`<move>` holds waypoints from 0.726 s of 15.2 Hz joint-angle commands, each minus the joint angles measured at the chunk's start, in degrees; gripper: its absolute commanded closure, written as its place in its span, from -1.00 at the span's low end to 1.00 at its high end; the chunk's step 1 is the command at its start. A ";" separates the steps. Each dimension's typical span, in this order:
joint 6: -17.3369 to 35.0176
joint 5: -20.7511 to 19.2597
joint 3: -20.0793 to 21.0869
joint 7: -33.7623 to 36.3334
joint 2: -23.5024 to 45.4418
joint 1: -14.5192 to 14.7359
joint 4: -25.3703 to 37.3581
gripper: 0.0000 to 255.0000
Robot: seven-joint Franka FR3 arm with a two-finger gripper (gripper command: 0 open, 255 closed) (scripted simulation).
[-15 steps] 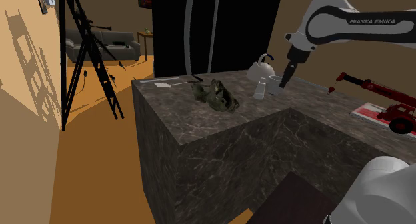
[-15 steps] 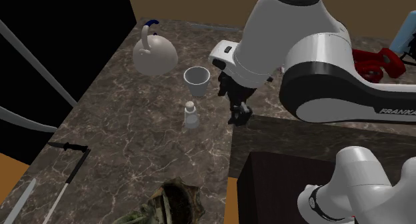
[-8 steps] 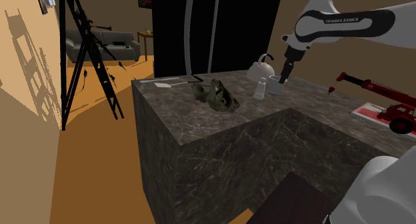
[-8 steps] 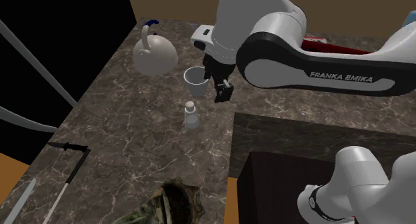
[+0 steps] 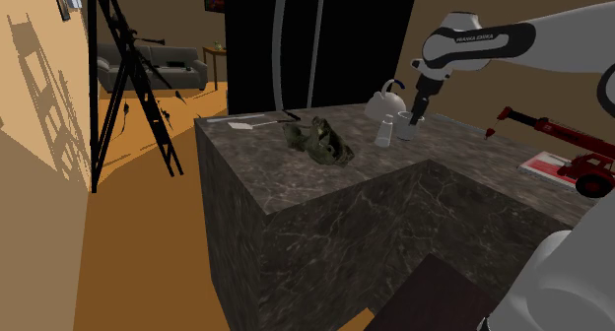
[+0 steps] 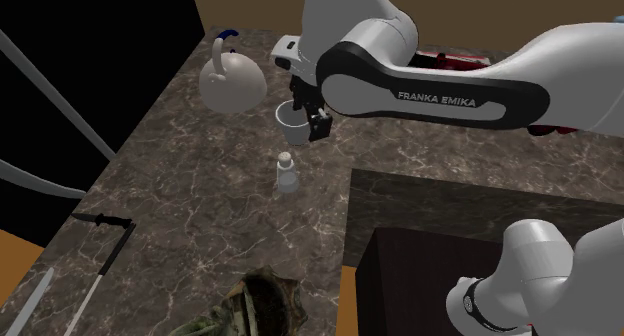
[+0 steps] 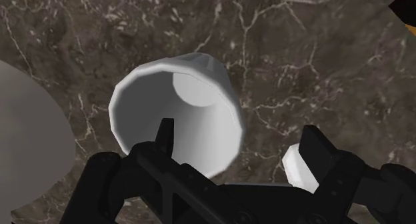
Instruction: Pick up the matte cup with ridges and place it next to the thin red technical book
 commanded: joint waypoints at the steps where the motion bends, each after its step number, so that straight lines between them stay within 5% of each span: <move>1: 1.45 0.21 -0.10 -0.10 0.48 0.00 -0.99 -1.00; 11: 3.33 0.51 -0.29 -0.31 1.06 -0.05 -2.35 -1.00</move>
